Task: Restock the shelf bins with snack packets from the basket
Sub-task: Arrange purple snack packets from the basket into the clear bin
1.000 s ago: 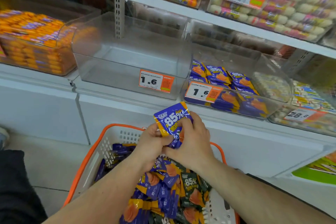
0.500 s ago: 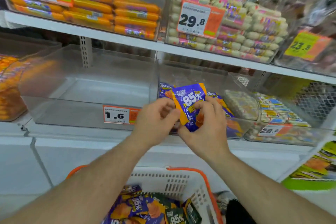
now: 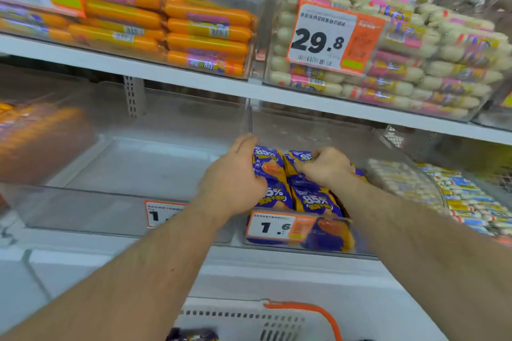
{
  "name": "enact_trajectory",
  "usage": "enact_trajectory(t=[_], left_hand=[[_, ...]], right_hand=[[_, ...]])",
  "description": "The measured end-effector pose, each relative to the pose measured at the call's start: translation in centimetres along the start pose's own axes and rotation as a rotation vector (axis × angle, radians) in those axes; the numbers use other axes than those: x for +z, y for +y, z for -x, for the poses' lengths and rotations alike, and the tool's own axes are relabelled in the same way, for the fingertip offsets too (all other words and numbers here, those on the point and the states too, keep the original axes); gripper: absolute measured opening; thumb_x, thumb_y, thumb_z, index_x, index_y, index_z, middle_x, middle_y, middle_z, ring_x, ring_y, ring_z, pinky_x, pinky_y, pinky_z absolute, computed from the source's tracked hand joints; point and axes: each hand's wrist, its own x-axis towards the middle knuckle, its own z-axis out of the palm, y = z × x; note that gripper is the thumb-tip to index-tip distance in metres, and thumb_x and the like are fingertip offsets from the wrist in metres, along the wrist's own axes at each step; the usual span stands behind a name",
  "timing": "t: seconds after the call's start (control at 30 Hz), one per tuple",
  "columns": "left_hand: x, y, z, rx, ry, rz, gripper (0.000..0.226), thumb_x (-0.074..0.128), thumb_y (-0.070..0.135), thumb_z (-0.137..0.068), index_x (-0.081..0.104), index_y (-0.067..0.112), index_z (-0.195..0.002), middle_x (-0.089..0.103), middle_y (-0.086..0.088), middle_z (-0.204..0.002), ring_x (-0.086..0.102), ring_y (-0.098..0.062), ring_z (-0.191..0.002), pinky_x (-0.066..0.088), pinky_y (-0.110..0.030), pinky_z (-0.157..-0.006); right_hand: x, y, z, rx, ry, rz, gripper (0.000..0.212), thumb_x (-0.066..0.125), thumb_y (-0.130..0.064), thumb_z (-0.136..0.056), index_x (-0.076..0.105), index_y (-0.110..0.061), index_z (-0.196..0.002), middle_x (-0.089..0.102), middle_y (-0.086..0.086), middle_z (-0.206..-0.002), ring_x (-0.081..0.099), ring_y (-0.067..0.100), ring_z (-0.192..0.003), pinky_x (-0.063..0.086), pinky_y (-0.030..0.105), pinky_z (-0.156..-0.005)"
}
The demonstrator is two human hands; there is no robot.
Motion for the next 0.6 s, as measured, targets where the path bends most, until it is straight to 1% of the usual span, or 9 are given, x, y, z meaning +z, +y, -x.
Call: enact_trajectory(t=[0.07, 0.17, 0.27, 0.37, 0.4, 0.47, 0.5, 0.53, 0.6], left_hand=[[0.0, 0.0, 0.0, 0.005, 0.0, 0.005, 0.074, 0.058, 0.019, -0.082, 0.028, 0.023, -0.15, 0.021, 0.012, -0.159, 0.046, -0.021, -0.132, 0.042, -0.04, -0.106], [0.1, -0.3, -0.1, 0.006, -0.004, 0.021, 0.075, 0.06, 0.022, -0.081, 0.027, 0.026, -0.149, 0.021, 0.015, -0.158, 0.049, -0.02, -0.128, 0.045, -0.041, -0.102], [0.3, -0.6, -0.1, 0.013, 0.003, 0.036, 0.076, 0.061, 0.025, -0.081, 0.026, 0.028, -0.149, 0.021, 0.017, -0.157, 0.049, -0.018, -0.128, 0.045, -0.04, -0.102], [0.4, -0.6, -0.2, 0.022, 0.016, 0.026, 0.077, 0.061, 0.025, -0.081, 0.026, 0.027, -0.15, 0.02, 0.016, -0.159, 0.044, -0.016, -0.133, 0.042, -0.038, -0.106], [0.4, -0.6, -0.2, 0.025, 0.023, 0.024, 0.077, 0.061, 0.025, -0.081, 0.027, 0.026, -0.15, 0.02, 0.015, -0.159, 0.043, -0.016, -0.134, 0.041, -0.038, -0.106], [0.4, -0.5, -0.1, 0.032, 0.03, 0.024, 0.076, 0.061, 0.024, -0.082, 0.027, 0.025, -0.15, 0.02, 0.014, -0.159, 0.042, -0.016, -0.135, 0.04, -0.037, -0.107], [0.4, -0.5, -0.1, 0.032, 0.03, 0.021, 0.076, 0.06, 0.024, -0.082, 0.027, 0.025, -0.15, 0.02, 0.014, -0.159, 0.042, -0.015, -0.136, 0.04, -0.036, -0.107], [0.3, -0.4, -0.1, 0.033, 0.03, 0.015, 0.076, 0.06, 0.025, -0.083, 0.026, 0.025, -0.151, 0.019, 0.014, -0.159, 0.041, -0.015, -0.136, 0.04, -0.036, -0.107], [0.3, -0.4, 0.0, 0.039, 0.032, 0.003, 0.077, 0.06, 0.026, -0.083, 0.025, 0.025, -0.151, 0.018, 0.015, -0.16, 0.04, -0.014, -0.137, 0.04, -0.036, -0.108]], right_hand=[[1.0, -0.4, -1.7, -0.015, -0.035, -0.009, 0.043, 0.068, -0.056, -0.064, 0.062, -0.014, -0.069, 0.065, 0.006, -0.079, 0.061, 0.03, -0.082, 0.053, 0.036, -0.08], [2.4, -0.4, -3.4, -0.033, -0.051, 0.003, 0.04, 0.067, -0.054, -0.063, 0.062, -0.014, -0.069, 0.063, 0.007, -0.076, 0.061, 0.03, -0.078, 0.053, 0.034, -0.073], [3.7, -0.2, -4.3, -0.036, -0.079, 0.037, 0.039, 0.066, -0.054, -0.06, 0.06, -0.019, -0.076, 0.062, 0.006, -0.083, 0.06, 0.029, -0.081, 0.054, 0.036, -0.074], [4.7, 0.2, -4.7, -0.046, -0.11, 0.081, 0.042, 0.066, -0.059, -0.057, 0.059, -0.021, -0.075, 0.064, 0.007, -0.09, 0.06, 0.028, -0.083, 0.048, 0.033, -0.065], [4.8, 0.3, -4.9, -0.053, -0.115, 0.096, 0.046, 0.066, -0.061, -0.058, 0.06, -0.02, -0.077, 0.064, 0.008, -0.096, 0.06, 0.028, -0.086, 0.048, 0.033, -0.065], [4.9, 0.5, -5.0, -0.069, -0.116, 0.12, 0.054, 0.066, -0.068, -0.062, 0.064, -0.022, -0.091, 0.063, 0.007, -0.113, 0.059, 0.03, -0.1, 0.051, 0.037, -0.077], [4.9, 0.6, -5.1, -0.075, -0.118, 0.137, 0.063, 0.064, -0.07, -0.064, 0.065, -0.024, -0.107, 0.06, 0.007, -0.124, 0.058, 0.031, -0.109, 0.052, 0.04, -0.086], [4.9, 0.7, -5.1, -0.08, -0.124, 0.153, 0.07, 0.063, -0.072, -0.067, 0.063, -0.025, -0.119, 0.056, 0.006, -0.133, 0.055, 0.031, -0.117, 0.05, 0.043, -0.093], [5.0, 0.8, -5.1, -0.071, -0.132, 0.153, 0.077, 0.06, -0.073, -0.071, 0.056, -0.027, -0.133, 0.05, 0.006, -0.142, 0.05, 0.033, -0.125, 0.046, 0.047, -0.101]])
